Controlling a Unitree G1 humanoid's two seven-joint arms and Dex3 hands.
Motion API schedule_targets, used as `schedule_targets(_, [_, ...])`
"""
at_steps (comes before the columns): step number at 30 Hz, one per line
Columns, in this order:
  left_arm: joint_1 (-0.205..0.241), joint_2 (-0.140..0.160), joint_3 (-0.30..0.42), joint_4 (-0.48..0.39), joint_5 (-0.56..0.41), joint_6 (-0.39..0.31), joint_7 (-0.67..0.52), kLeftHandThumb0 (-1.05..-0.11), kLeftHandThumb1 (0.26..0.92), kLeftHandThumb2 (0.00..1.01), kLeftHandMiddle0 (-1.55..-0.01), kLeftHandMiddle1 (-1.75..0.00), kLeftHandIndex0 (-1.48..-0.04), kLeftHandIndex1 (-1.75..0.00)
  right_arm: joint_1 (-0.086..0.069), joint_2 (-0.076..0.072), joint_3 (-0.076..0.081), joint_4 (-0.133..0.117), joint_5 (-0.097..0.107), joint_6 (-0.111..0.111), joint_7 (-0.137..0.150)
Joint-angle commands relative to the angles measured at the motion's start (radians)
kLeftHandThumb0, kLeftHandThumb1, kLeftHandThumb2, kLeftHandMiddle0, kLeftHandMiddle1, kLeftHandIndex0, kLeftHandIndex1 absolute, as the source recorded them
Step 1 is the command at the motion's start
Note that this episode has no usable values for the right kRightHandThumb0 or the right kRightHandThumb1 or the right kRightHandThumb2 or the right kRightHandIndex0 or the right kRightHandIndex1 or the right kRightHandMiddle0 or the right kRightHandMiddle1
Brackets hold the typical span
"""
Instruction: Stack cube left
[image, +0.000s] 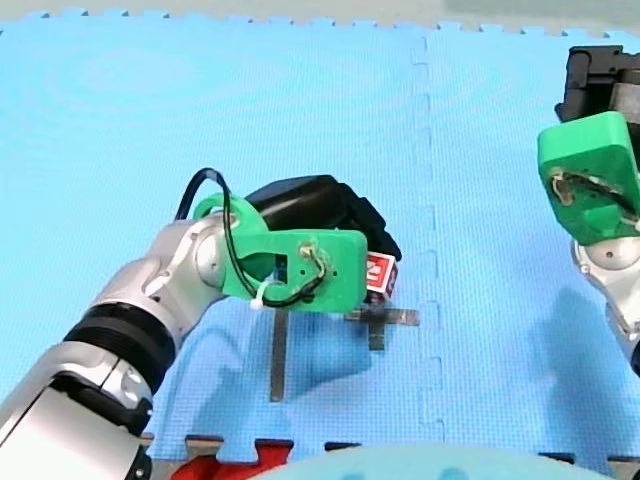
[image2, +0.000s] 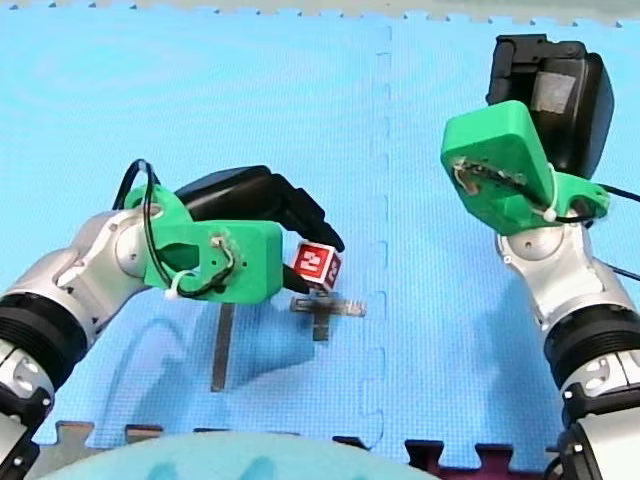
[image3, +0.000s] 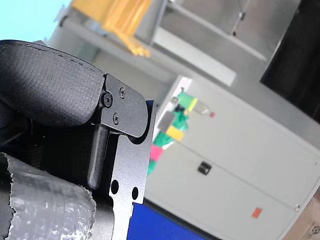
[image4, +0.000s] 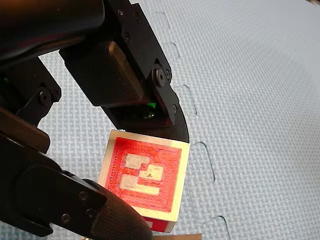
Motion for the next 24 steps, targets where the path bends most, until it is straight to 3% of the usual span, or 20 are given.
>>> schedule_targets(1, [0.005, -0.006, 0.002, 0.006, -0.005, 0.010, -0.007, -0.438, 0.755, 0.00, -1.05, -1.75, -1.40, -0.04, -0.004, -0.002, -0.002, -0.003, 0.001, 0.004, -0.002])
schedule_targets(9, [0.009, -0.025, -0.013, 0.036, 0.012, 0.017, 0.011, -0.433, 0.758, 0.00, -1.06, -1.75, -1.40, -0.03, -0.007, 0.002, -0.004, -0.003, 0.003, 0.004, 0.000])
schedule_targets(24, [0.007, -0.039, -0.011, 0.073, 0.015, 0.033, 0.027, -0.434, 0.769, 0.00, -1.06, -1.75, -1.37, -0.02, -0.006, -0.004, -0.001, 0.001, -0.006, 0.006, -0.015])
